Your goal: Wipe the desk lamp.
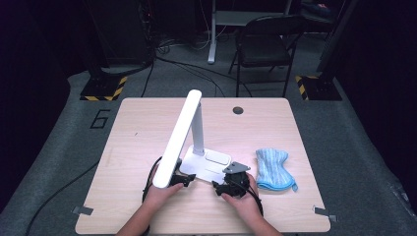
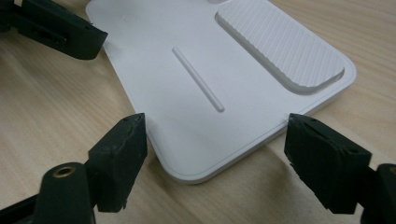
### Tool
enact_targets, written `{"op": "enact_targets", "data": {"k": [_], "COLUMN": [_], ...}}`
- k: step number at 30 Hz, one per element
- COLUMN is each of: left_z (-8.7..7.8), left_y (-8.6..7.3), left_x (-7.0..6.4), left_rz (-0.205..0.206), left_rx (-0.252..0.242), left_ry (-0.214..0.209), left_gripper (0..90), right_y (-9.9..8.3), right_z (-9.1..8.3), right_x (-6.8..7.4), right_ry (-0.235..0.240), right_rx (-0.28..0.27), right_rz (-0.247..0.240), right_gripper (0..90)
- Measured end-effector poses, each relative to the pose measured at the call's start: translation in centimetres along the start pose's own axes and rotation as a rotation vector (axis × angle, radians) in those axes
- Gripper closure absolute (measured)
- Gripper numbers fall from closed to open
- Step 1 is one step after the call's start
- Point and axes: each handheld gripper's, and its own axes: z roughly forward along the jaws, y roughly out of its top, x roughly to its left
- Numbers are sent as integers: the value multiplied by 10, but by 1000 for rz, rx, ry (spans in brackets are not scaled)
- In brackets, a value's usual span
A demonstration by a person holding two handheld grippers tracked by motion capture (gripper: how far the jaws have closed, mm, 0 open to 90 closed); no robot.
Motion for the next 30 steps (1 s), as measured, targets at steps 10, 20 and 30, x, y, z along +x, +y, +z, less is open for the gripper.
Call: {"op": "enact_targets", "data": {"k": [10, 20, 30], "left_z": [2, 7, 12], "left_y": [4, 9, 13], "left_x": [4, 8, 14], "left_rz": [-2, -30, -63], "left_rx": [6, 0, -20], "left_ry": [53, 64, 82], "left_gripper": [256, 269, 281], "right_y": [13, 22, 26], "right_z": [10, 19, 28], "right_x": [-16, -25, -32], "right_ry": [-18, -31, -41], "right_rx": [-5, -2, -10], "right_rz": [39, 75, 105], "right_gripper": [328, 344, 352]}}
